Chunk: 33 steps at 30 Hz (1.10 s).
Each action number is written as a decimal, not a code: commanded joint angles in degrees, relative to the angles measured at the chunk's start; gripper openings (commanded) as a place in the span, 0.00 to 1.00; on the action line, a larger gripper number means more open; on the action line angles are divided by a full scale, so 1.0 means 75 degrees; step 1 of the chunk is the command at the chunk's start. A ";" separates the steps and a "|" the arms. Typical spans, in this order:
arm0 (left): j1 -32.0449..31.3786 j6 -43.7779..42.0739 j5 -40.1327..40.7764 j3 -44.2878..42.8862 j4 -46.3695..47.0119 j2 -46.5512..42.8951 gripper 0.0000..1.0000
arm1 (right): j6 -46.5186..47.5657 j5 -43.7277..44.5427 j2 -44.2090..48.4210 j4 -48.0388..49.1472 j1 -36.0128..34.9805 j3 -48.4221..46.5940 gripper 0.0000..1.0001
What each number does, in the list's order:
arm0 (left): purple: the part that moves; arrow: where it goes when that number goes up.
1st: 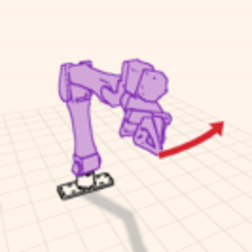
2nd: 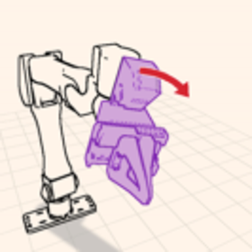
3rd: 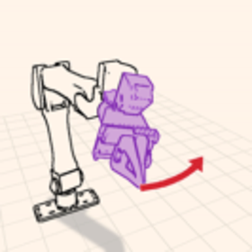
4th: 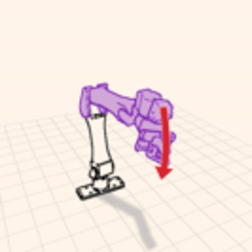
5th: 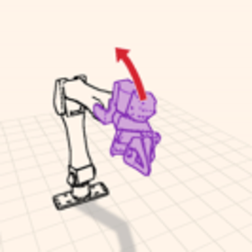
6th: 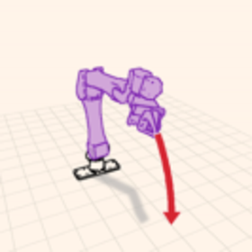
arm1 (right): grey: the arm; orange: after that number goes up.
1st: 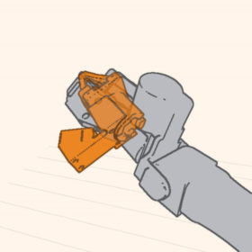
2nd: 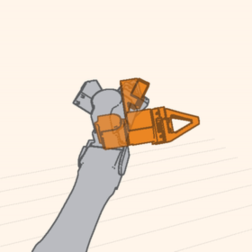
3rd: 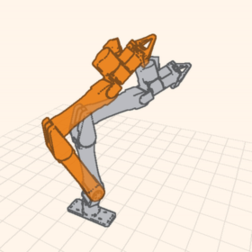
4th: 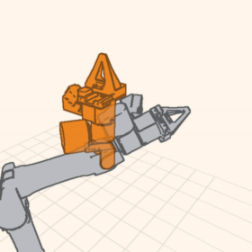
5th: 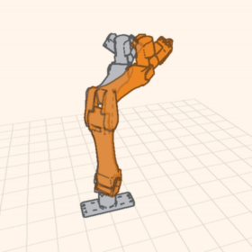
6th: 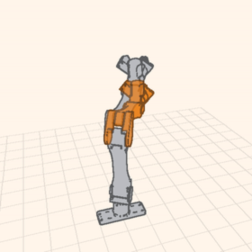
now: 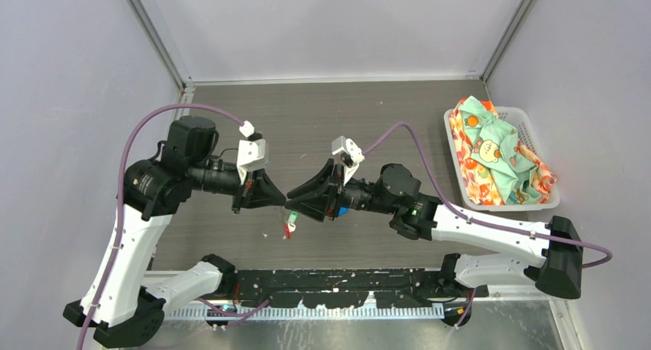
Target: Put the keys on the keyring
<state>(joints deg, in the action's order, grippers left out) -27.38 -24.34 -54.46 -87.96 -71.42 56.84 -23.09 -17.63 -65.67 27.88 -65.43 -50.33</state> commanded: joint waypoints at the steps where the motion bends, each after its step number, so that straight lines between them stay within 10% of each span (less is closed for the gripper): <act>1: 0.0006 0.0399 -0.0387 -0.0318 0.0485 -0.0065 0.00 | 0.0214 0.0053 -0.0062 0.0816 -0.0090 0.0090 0.36; 14: 0.0006 0.1310 -0.0614 -0.0125 0.1308 -0.0196 0.00 | 0.0711 0.1010 0.0215 0.1383 -0.0315 0.0404 0.17; 33: 0.0006 0.1992 -0.0829 0.0181 0.1897 -0.0293 0.00 | 0.0558 0.1064 0.0396 0.1920 -0.0325 0.0535 0.16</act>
<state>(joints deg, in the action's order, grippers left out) -27.24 -12.19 -57.52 -87.05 -60.84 55.86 -19.40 -11.00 -63.86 38.22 -68.03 -45.91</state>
